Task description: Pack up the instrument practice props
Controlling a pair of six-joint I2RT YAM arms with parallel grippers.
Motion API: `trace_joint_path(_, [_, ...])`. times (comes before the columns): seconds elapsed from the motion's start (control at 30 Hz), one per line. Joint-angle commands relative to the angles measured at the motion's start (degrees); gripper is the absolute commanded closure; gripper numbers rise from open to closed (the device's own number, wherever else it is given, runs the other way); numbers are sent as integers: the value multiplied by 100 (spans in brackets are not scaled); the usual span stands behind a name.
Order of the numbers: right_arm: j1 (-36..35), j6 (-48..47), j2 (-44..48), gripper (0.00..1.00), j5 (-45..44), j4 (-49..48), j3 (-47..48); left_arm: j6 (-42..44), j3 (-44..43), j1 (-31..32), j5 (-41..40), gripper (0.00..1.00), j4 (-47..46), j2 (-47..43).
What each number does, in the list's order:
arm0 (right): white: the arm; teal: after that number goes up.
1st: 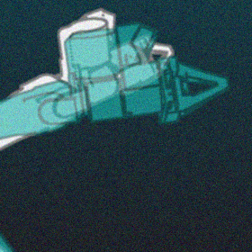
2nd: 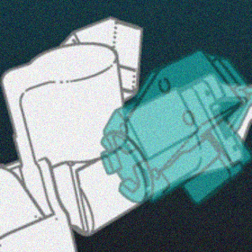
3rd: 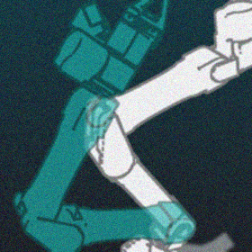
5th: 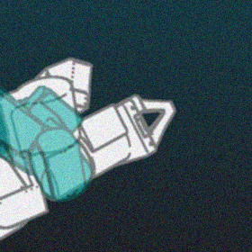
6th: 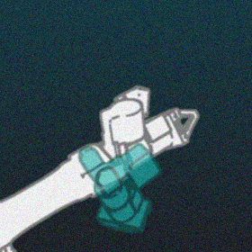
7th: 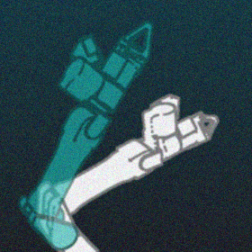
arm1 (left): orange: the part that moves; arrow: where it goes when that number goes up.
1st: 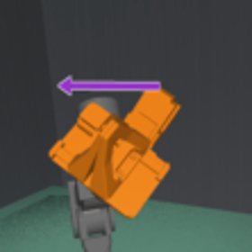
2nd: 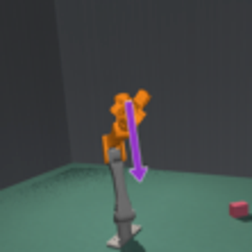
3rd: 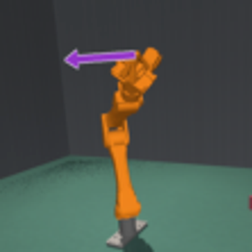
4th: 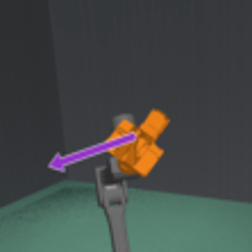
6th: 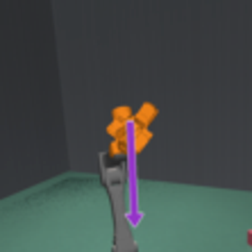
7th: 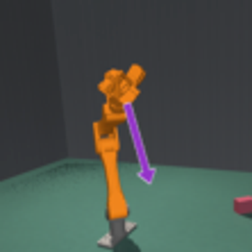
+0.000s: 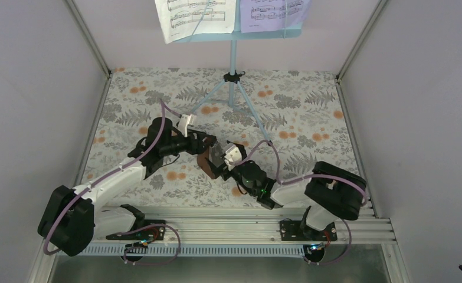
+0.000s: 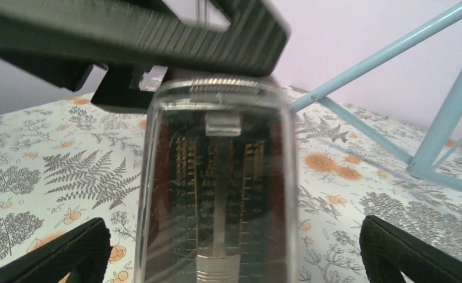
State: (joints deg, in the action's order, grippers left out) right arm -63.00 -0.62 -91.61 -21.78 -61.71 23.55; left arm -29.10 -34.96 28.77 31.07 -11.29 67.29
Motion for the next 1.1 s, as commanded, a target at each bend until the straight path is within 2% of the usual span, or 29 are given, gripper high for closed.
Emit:
trace_joint_path(0.0, [-63, 30, 640, 0, -385, 270, -216, 339, -358, 35, -448, 26, 719, -214])
trace_joint_path(0.13, [-63, 170, 1454, 0, -391, 840, -389, 663, -716, 6, -867, 6, 1109, -418])
trace_joint_path(0.23, [-31, 357, 2123, 0, -710, 1119, -606, 989, -930, 5, -1179, 0, 1369, -584])
trace_joint_path(0.33, [285, 689, 2656, 0, -898, 1780, -605, 1459, -1162, 82, -1164, 0, 1613, -628])
trace_joint_path(0.4, [750, 1054, 2992, 0, -839, 2352, -532, 1804, -1378, 266, -1203, 0, 1925, -493])
trace_joint_path(0.5, [1364, 1490, 3521, 0, -476, 2869, -571, 2185, -1632, 821, -1754, 0, 2443, -160])
trace_joint_path(0.67, [2018, 1711, 4353, 0, -194, 3443, -675, 2199, -1671, 1280, -2312, 0, 2567, 200])
trace_joint_path(0.87, [2271, 1879, 4980, 0, 9, 3803, -833, 2181, -1694, 1397, -2845, 0, 2770, 407])
trace_joint_path(1.07, [2306, 2134, 5005, 0, 56, 3757, -991, 2129, -1600, 1494, -2896, 1, 2798, 381])
